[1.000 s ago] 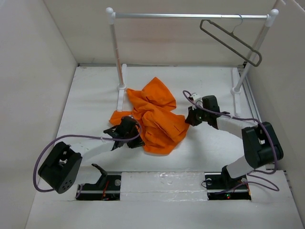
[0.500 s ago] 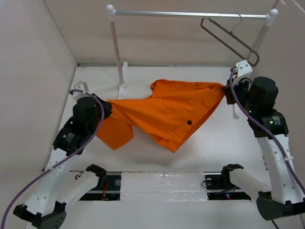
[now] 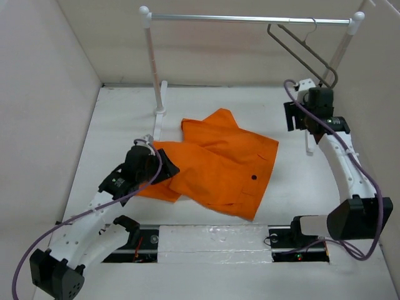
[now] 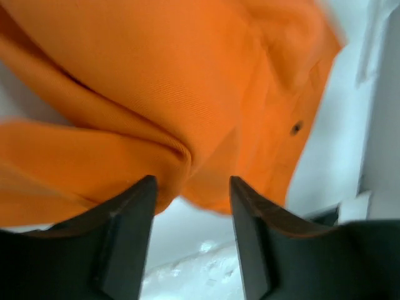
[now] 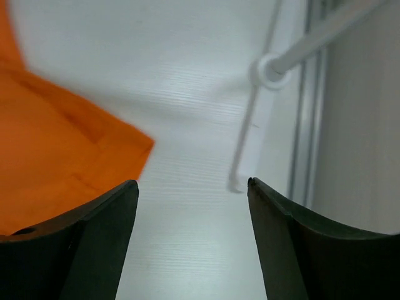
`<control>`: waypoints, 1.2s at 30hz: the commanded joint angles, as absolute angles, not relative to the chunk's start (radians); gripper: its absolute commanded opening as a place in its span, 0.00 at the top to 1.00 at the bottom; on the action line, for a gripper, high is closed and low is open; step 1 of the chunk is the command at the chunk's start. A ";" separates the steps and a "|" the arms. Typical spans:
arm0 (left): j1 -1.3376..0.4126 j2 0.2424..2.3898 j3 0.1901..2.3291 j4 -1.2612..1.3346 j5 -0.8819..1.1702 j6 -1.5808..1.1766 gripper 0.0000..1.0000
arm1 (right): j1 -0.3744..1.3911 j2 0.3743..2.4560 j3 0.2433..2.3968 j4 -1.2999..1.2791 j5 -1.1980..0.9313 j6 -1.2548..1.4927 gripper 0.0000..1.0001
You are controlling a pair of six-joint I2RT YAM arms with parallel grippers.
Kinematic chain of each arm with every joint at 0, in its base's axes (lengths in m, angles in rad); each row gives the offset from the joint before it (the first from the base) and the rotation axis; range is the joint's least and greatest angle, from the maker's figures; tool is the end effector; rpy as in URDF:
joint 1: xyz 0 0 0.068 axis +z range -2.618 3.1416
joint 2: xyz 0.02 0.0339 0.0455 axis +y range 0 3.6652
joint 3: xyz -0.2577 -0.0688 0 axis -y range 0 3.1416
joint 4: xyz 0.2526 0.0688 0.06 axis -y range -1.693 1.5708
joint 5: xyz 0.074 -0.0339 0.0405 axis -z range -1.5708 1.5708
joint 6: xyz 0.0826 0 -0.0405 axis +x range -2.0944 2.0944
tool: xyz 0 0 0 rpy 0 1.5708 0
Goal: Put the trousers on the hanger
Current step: Flatten out the trousers at the center of the board.
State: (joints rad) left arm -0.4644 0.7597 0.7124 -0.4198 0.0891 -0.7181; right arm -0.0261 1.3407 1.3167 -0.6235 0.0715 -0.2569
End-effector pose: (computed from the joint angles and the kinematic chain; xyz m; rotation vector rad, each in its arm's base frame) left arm 0.2004 -0.1086 0.2686 -0.2123 2.1287 -0.8130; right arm 0.3397 -0.0148 0.3240 -0.2170 2.2159 -0.2350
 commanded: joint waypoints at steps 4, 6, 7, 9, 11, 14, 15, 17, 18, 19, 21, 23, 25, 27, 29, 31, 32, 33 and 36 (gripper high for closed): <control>-0.479 0.782 0.714 -0.408 0.165 -0.712 0.28 | 0.363 1.094 1.042 -0.627 -0.068 -0.189 0.68; -0.479 0.811 0.815 -0.481 0.037 -0.648 0.27 | 0.493 1.014 0.932 -0.609 -0.100 -0.087 0.95; -0.479 0.843 0.845 -0.498 0.011 -0.629 0.28 | 0.620 0.999 0.855 -0.621 -0.097 -0.045 0.99; -0.479 0.867 0.905 -0.543 -0.158 -0.618 0.29 | 0.722 0.971 0.803 -0.647 -0.072 0.085 0.91; -0.451 0.893 0.911 -0.517 -0.236 -0.620 0.22 | 0.814 0.928 0.723 -0.683 -0.011 0.168 0.51; -0.356 0.962 0.884 -0.436 -0.168 -0.601 0.19 | 0.772 0.858 0.596 -0.666 -0.006 0.305 0.23; -0.339 0.991 0.868 -0.420 -0.160 -0.600 0.18 | 0.740 0.839 0.568 -0.654 -0.006 0.334 0.21; -0.290 1.087 0.871 -0.353 -0.120 -0.580 0.18 | 0.616 0.803 0.507 -0.576 -0.055 0.342 0.18; -0.278 1.118 0.880 -0.327 -0.108 -0.568 0.18 | 0.573 0.798 0.491 -0.548 -0.063 0.344 0.17; -0.269 1.191 0.893 -0.298 -0.098 -0.557 0.18 | 0.531 0.799 0.480 -0.504 -0.066 0.336 0.16; -0.249 1.268 0.943 -0.244 -0.089 -0.549 0.18 | 0.410 0.851 0.466 -0.465 -0.087 0.285 0.15; -0.249 1.382 0.980 -0.213 -0.069 -0.540 0.18 | 0.344 0.915 0.472 -0.448 -0.160 0.253 0.15; -0.239 1.478 1.031 -0.201 -0.054 -0.537 0.19 | 0.321 1.001 0.482 -0.428 -0.182 0.224 0.15; -0.239 1.529 1.051 -0.178 -0.017 -0.554 0.19 | 0.321 1.055 0.473 -0.379 -0.239 0.219 0.18; -0.239 1.591 1.057 -0.144 0.047 -0.566 0.21 | 0.321 1.087 0.462 -0.324 -0.250 0.229 0.45; -0.239 1.636 1.058 -0.123 0.083 -0.580 0.23 | 0.269 1.132 0.483 -0.328 -0.230 0.216 0.96; -0.239 1.644 1.061 -0.118 0.087 -0.581 0.26 | 0.241 1.137 0.494 -0.346 -0.219 0.204 1.00; -0.239 1.655 1.063 -0.120 0.084 -0.583 0.29 | 0.212 1.129 0.511 -0.366 -0.204 0.177 1.00; -0.239 1.655 1.048 -0.132 0.048 -0.578 0.30 | 0.060 1.036 0.581 -0.434 -0.111 0.115 1.00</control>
